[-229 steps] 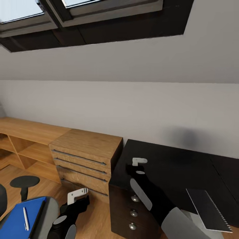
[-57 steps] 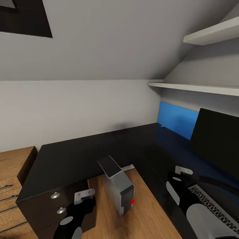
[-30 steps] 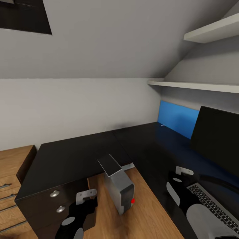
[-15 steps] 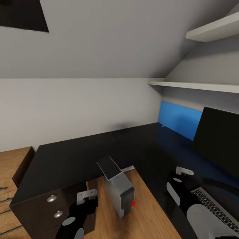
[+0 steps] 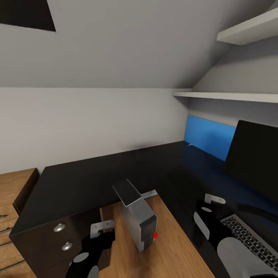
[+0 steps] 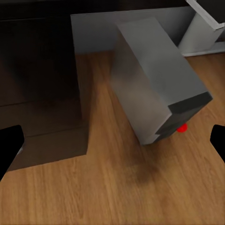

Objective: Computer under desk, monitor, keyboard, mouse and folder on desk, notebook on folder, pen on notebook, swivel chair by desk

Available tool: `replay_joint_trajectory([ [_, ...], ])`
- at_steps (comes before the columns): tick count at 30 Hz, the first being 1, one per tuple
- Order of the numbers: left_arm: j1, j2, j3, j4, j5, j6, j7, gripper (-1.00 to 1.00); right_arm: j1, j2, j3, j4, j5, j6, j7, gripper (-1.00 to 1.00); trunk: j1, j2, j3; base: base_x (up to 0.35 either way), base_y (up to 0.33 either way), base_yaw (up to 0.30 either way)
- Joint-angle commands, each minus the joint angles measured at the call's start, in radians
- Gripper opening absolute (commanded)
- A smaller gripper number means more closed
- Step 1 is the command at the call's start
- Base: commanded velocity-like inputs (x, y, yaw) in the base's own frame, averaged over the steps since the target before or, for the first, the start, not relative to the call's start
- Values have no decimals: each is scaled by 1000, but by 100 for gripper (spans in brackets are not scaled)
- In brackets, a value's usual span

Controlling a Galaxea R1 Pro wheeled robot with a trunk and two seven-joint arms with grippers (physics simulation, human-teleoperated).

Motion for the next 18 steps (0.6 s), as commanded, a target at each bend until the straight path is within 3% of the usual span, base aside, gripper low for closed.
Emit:
replay_joint_trajectory([
  [1, -1, 0, -1, -1, 10, 2, 9, 100, -1, -2, 8, -2, -4, 8, -7, -100, 4, -8, -4, 0, 0, 0],
  [5, -1, 0, -1, -1, 11, 2, 9, 100, -1, -2, 8, -2, -4, 8, -7, -100, 19, -36, -17, 0, 0, 0],
  [18, -1, 1, 0, -1, 12, 3, 8, 100, -1, -2, 8, -2, -4, 9, -8, -100, 19, -36, -17, 0, 0, 0],
])
